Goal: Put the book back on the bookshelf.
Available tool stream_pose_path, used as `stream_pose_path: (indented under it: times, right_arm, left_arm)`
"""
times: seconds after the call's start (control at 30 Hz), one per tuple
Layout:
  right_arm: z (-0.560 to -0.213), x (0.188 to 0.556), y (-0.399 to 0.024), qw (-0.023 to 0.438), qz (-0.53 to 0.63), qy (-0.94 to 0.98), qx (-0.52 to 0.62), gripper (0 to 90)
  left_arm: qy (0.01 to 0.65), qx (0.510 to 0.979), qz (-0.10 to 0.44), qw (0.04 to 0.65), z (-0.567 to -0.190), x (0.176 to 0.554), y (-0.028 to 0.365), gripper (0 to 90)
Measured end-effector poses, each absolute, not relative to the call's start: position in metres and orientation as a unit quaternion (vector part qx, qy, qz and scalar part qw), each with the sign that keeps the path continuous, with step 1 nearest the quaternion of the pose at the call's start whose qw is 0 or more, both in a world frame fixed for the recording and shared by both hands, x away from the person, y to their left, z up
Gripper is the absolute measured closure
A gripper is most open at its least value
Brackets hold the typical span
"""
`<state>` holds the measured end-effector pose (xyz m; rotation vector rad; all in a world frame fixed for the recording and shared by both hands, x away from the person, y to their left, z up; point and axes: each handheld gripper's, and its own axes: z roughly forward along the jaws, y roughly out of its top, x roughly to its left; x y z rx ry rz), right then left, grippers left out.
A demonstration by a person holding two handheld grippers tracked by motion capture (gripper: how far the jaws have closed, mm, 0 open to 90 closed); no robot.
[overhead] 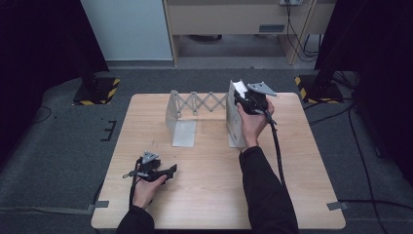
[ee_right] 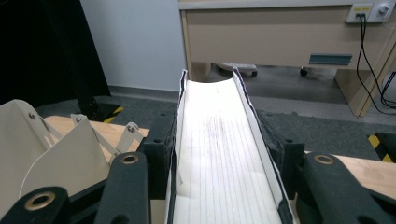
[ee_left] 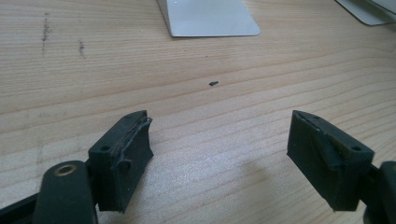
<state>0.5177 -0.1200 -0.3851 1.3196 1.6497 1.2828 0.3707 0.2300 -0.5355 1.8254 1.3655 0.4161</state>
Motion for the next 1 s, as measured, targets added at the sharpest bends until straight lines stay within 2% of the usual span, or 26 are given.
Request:
stream_pose_path:
  times: [0.6,0.87,1.0]
  right_arm:
    - [-0.396,0.514,-0.111,0.344,0.488,0.630,0.496,50.8]
    - [-0.395,0.509,-0.111,0.346,0.487,0.640,0.483,46.2]
    - [-0.395,0.503,-0.116,0.342,0.494,0.639,0.481,41.0]
  left_arm:
    - [0.536,0.726,0.171,0.394,-0.536,0.371,0.227,19.0]
    - [0.530,0.735,0.177,0.384,-0.536,0.371,0.224,16.1]
    - [0.529,0.736,0.178,0.383,-0.536,0.371,0.223,15.6]
